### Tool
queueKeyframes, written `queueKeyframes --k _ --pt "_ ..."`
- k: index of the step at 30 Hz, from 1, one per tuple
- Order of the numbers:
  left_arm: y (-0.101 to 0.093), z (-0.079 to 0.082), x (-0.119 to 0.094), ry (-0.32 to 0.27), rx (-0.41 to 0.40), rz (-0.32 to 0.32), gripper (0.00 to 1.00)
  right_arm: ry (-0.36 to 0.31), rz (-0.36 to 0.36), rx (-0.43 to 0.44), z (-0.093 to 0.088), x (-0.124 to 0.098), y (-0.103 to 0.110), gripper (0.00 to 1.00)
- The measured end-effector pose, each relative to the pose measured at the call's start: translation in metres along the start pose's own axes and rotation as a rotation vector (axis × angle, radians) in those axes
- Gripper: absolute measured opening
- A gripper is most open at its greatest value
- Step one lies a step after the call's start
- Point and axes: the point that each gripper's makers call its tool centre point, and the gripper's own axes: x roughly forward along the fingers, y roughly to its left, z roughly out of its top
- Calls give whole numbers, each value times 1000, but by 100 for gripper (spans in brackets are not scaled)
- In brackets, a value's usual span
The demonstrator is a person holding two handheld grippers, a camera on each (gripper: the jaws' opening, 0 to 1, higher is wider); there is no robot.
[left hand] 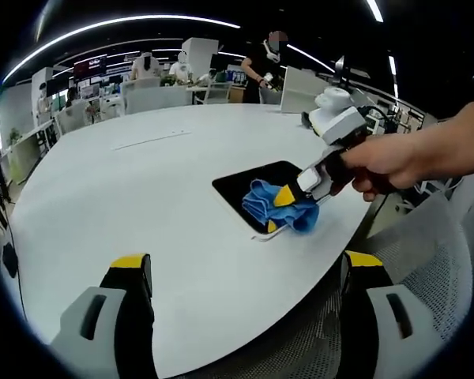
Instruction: Wipe the mirror surface with the cleaning cloth until all visible marks leave the cleaned area.
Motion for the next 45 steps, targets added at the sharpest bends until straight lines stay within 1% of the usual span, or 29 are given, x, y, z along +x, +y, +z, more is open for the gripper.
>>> queueKeyframes --k 13,19,24,26,28,34,38,45 --pt "1 -1 0 2 1 6 99 13 21 -37 -1 10 26 1" --pt "2 -1 1 6 2 9 99 6 26 -55 1 10 24 1" --pt "3 -3 1 11 5 11 99 -5 19 -22 1 10 24 2" --pt "3 -3 1 12 5 11 99 -7 13 -25 1 10 24 2" --pt "3 -3 1 14 6 12 99 -4 6 -40 1 10 24 2" --pt "3 -4 1 13 7 13 99 13 12 -13 2 10 23 1" --pt "3 -4 1 13 7 13 99 17 14 -23 3 12 23 1" --pt "4 -4 1 14 7 15 99 17 5 -47 13 18 23 1"
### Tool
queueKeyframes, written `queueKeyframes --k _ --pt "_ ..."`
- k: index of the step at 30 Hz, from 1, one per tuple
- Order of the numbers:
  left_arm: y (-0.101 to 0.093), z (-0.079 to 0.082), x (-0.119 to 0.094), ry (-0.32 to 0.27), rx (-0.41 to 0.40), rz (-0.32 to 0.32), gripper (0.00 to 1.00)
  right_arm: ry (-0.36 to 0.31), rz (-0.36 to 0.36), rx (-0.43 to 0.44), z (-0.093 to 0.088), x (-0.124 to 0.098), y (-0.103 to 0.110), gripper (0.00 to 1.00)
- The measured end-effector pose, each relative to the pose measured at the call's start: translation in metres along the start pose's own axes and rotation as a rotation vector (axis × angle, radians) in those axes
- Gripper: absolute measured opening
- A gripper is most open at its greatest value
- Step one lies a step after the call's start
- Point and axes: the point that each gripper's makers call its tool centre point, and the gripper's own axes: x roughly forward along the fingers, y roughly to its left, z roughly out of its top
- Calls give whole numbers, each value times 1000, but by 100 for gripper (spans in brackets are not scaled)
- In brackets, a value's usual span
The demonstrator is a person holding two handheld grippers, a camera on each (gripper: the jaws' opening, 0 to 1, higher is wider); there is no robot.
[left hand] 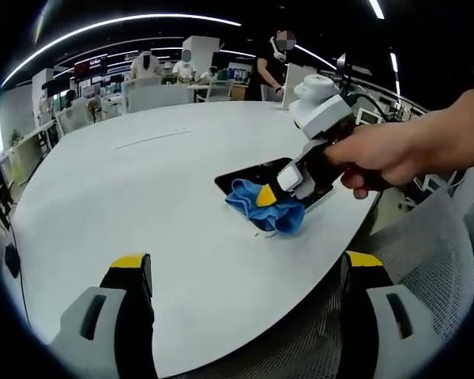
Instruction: Wipe the mirror surface with the cleaning cloth until all visible marks leave the cleaned area.
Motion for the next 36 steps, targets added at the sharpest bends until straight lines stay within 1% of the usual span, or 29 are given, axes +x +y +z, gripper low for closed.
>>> queueKeyframes --k 10,18,24,30,36 --pt "1 0 0 2 1 2 99 -1 -15 -41 21 10 -4 1" --pt "1 -1 1 7 9 3 99 5 -20 -77 32 16 -5 1" --pt "0 -2 1 10 6 1 99 5 -23 -102 43 24 -6 1" --pt "1 -3 1 16 5 4 99 -8 -33 -138 59 36 -7 1" --pt "2 -3 1 18 8 9 99 -6 -19 -125 67 39 -9 1"
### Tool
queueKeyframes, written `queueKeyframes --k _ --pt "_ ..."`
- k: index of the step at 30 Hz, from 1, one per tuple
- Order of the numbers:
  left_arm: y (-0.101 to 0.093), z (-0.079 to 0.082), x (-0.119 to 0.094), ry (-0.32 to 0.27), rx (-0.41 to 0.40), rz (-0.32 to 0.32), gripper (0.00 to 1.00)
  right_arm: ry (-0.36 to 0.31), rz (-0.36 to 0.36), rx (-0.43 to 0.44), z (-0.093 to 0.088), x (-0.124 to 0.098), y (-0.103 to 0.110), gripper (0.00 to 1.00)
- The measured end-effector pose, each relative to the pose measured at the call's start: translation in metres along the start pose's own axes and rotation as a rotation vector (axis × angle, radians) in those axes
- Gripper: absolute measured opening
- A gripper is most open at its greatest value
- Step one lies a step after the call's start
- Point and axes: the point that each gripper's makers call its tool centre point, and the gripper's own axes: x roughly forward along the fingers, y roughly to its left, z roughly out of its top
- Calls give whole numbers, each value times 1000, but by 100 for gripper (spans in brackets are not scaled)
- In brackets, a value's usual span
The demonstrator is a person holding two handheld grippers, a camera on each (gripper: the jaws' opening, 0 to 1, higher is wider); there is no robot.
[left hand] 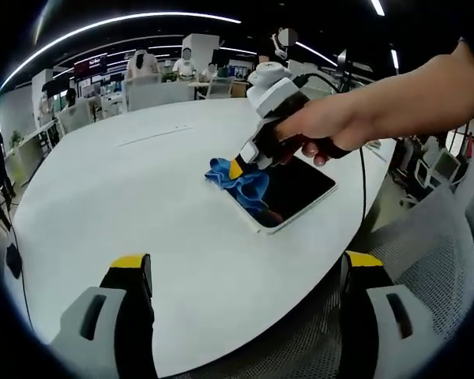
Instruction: Wipe the mirror surface with the cleaning cloth until all visible marks leave the cleaned area.
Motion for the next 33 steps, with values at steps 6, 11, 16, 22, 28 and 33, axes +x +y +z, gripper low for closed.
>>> queueKeyframes --k 6,11,16,22,28,33 --pt "1 0 0 1 3 4 99 -5 2 -9 7 0 -1 1" --pt "1 0 0 1 3 6 99 -11 5 -8 7 0 0 1" --pt "1 -1 0 4 3 7 99 -8 27 17 8 1 -2 1" --pt "2 -1 1 5 5 8 99 -6 23 8 6 -2 -7 1" --pt "2 0 1 1 5 10 99 -5 10 10 4 -7 -16 1" --pt "2 0 0 0 6 10 99 -6 -7 13 3 -11 -29 1"
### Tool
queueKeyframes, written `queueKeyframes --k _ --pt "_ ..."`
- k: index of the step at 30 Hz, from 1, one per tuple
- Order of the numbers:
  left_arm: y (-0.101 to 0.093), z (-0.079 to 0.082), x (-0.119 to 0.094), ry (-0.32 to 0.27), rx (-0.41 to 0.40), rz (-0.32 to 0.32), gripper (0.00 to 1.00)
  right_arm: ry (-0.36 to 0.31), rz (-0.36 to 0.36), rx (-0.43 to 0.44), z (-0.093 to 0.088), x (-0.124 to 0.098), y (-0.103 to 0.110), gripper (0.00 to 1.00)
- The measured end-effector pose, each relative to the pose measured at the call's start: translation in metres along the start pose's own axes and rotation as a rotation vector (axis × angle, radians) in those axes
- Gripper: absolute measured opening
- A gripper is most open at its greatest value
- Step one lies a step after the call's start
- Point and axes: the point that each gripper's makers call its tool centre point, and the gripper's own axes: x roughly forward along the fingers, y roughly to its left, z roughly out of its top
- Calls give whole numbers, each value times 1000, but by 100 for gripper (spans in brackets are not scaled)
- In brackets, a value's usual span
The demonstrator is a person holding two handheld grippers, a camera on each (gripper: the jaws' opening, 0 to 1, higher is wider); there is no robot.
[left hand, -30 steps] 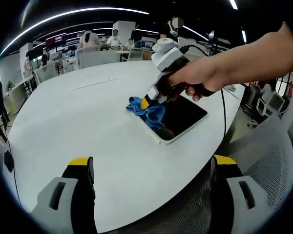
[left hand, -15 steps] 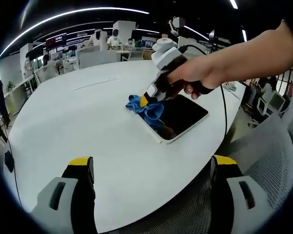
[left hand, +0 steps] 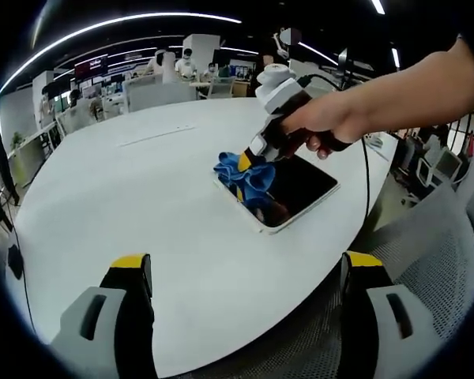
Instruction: Wipe the mirror surface with the cleaning cloth until all visible marks leave the cleaned area.
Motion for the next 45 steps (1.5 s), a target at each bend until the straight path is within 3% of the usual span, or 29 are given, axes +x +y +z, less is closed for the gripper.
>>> queueKeyframes --k 9,23,45 --pt "0 0 0 -1 -2 -2 99 8 -25 25 -2 -7 -21 1" --pt "1 0 0 -2 3 6 99 -15 -48 25 -2 -6 -19 1" --pt "1 0 0 1 10 9 99 -9 -32 43 -38 -24 -7 1"
